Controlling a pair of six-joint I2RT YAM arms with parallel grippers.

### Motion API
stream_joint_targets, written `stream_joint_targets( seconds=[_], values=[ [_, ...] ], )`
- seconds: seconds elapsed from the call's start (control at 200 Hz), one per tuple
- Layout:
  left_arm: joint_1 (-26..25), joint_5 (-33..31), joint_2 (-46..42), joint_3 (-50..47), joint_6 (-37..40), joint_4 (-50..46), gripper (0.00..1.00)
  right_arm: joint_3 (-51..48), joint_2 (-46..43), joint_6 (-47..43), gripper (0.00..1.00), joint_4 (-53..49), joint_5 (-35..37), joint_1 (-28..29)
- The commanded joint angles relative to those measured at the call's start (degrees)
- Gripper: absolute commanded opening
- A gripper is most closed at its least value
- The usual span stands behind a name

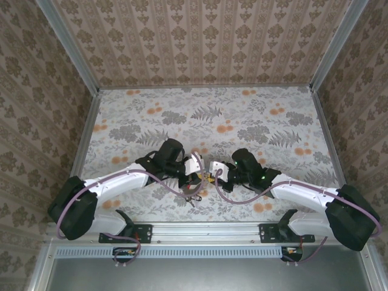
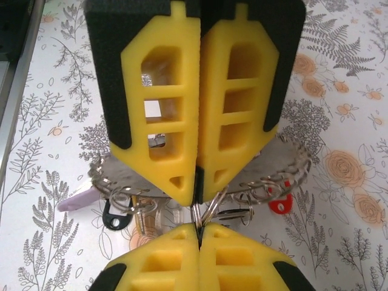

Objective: Put the keys on the keyring

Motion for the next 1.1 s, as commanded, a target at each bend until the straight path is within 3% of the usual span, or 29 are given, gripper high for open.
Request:
stream_joint_targets(
  seconds=[0.0, 0.835, 1.095],
  values=[
    [-1.0, 1.9, 1.6, 3.2, 2.2, -0.2, 0.07, 0.3, 0.1, 0.2, 0.0, 5.4, -1.8, 1.3],
    [-2.8, -1.4, 4.1, 1.7, 3.3, 2.8, 0.23, -1.7, 1.7, 4.3, 0.0, 11.4, 2.2, 1.3],
    [-1.8, 2.9, 2.8, 1.0, 3.2, 1.5, 0.25, -2.7, 1.9, 4.8, 0.0, 13.0, 2.8, 1.2]
  ],
)
